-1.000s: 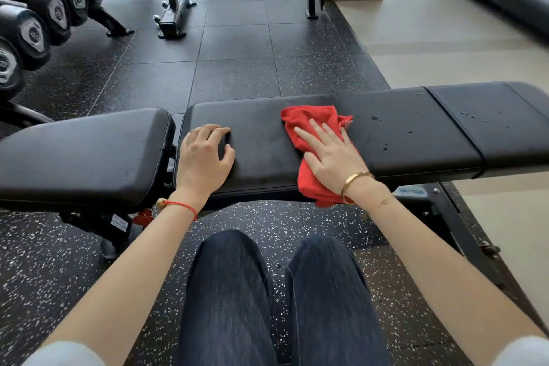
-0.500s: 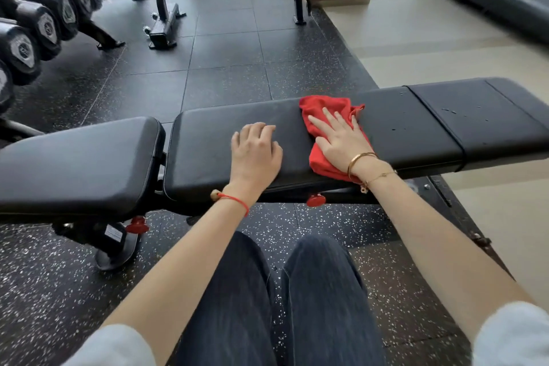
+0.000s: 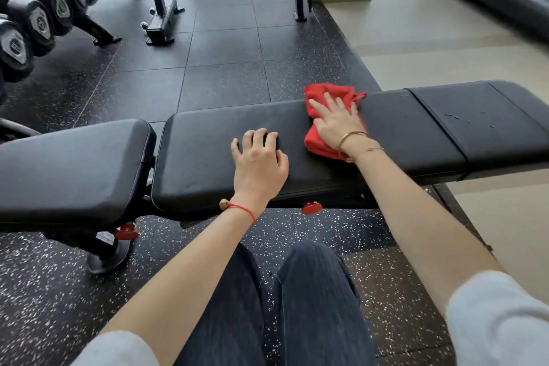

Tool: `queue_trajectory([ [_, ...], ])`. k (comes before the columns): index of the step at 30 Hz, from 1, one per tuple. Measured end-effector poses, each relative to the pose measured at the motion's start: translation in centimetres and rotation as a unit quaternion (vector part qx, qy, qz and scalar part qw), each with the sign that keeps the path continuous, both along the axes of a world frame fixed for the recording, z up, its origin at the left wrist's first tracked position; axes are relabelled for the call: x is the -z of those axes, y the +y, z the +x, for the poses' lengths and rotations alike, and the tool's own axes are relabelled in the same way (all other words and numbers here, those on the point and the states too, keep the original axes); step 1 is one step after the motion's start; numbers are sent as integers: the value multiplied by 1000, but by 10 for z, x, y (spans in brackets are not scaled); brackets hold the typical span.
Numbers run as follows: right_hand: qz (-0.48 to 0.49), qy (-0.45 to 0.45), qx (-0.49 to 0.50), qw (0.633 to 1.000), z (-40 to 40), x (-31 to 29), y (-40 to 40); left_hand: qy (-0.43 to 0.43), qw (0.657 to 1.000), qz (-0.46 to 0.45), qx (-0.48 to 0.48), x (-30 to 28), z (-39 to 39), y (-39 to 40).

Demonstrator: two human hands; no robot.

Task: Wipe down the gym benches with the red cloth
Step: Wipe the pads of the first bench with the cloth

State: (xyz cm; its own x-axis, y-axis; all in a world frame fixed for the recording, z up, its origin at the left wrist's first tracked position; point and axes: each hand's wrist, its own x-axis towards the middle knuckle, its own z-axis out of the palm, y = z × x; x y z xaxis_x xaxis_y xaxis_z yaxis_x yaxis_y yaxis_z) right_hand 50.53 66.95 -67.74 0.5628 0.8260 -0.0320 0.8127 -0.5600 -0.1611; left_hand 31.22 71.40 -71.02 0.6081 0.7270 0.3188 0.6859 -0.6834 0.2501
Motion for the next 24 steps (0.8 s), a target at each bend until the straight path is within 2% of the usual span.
queue_trajectory([
  [3, 10, -8, -69, 998, -30, 3, -6, -12, 1000, 0, 1, 0, -2, 0],
  [7, 51, -12, -123, 991, -35, 10, -54, -22, 1000, 7, 5, 0, -4, 2],
  [10, 50, -5, -67, 996, -6, 10, -66, -22, 1000, 6, 5, 1, -4, 2],
  [14, 8, 6, 44, 999, 35, 4, -34, -13, 1000, 7, 4, 0, -2, 0],
  [16, 3, 6, 48, 999, 35, 4, -14, -11, 1000, 6, 2, 1, -1, 0],
  [20, 11, -11, -41, 999, -3, 6, 3, -11, 1000, 3, -4, 1, 0, 0],
  [24, 35, -11, -116, 993, -30, 11, -33, -22, 1000, 0, 3, 0, -2, 0],
])
